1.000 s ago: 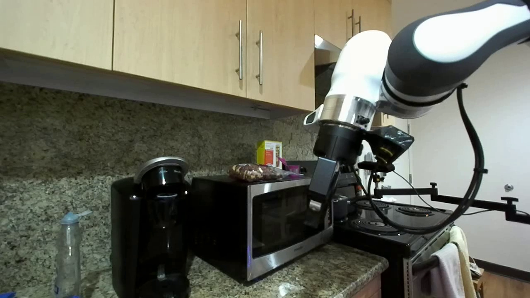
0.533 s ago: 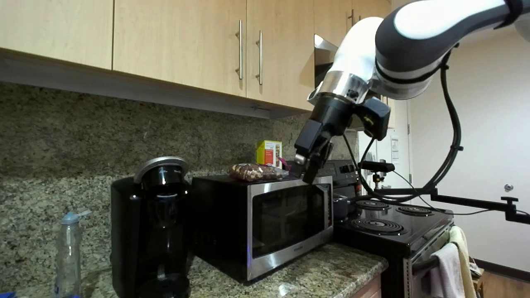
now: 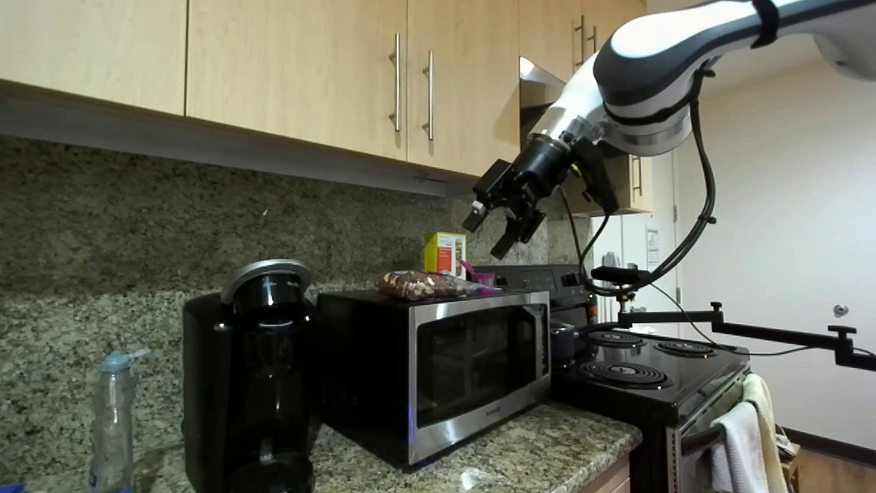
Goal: Take the bag plastic bag from on top of the microwave and place it on the countertop
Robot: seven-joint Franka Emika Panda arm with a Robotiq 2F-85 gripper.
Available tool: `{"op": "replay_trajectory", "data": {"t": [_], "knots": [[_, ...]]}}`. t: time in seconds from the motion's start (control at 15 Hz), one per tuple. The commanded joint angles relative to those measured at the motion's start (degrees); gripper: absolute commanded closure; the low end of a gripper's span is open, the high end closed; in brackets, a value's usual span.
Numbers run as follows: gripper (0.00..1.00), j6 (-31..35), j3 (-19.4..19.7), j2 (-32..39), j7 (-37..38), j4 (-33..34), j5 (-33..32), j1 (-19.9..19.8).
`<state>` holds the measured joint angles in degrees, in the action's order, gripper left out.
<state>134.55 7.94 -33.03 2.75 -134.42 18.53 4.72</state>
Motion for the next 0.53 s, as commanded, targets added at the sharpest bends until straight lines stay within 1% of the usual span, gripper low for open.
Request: {"op": "replay_trajectory", "data": {"t": [0.0, 0.13, 0.47], "knots": [[0.0, 0.89, -0.89, 0.73, -0.35, 0.73, 0.69, -1.8], [0.0, 1.57, -1.11, 1.54, 0.0, 1.56, 0.54, -2.59], [0.0, 1.62, -1.46, 1.76, 0.57, 1.81, 0.52, -2.62]]}}
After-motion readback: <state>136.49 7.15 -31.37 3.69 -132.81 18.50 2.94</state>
